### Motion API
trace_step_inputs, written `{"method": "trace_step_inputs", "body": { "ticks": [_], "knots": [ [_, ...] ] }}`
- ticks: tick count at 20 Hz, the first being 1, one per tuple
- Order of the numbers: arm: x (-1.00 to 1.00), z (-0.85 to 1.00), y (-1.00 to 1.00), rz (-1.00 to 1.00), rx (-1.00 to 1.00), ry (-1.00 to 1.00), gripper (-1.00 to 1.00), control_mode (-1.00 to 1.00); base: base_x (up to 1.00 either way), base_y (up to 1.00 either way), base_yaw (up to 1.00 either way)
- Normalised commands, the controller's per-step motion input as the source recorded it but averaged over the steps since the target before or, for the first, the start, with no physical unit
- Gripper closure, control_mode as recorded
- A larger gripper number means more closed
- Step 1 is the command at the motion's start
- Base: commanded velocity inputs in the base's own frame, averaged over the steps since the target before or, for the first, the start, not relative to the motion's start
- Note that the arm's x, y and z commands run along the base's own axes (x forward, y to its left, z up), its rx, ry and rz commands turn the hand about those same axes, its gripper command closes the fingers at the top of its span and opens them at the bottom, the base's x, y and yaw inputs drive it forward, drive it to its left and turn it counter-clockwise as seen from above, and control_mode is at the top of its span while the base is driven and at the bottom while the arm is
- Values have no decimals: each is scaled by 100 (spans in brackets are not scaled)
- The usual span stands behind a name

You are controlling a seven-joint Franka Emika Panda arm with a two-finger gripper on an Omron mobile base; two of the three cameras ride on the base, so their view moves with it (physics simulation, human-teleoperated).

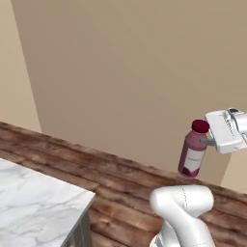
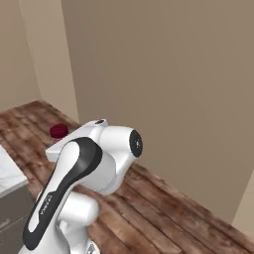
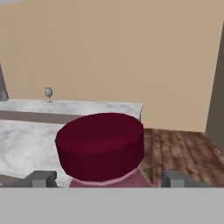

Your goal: There is a wine glass and glass cup on the dining counter. Place the wine bottle next to the wine glass and the juice bottle next to the glass cup.

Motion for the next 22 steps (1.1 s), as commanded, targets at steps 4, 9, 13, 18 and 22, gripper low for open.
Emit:
{"method": "trace_step_inputs", "body": {
  "ticks": [4, 9, 13, 18, 22],
  "knots": [
    [0, 0, 0, 0, 0, 0, 100, 100, 67, -32, 8],
    [0, 0, 0, 0, 0, 0, 100, 100, 59, -27, 19],
    [0, 0, 0, 0, 0, 0, 100, 100, 55, -21, 30],
    [0, 0, 0, 0, 0, 0, 100, 100, 45, -15, 40],
    [0, 0, 0, 0, 0, 0, 100, 100, 30, -7, 50]
  ]
}}
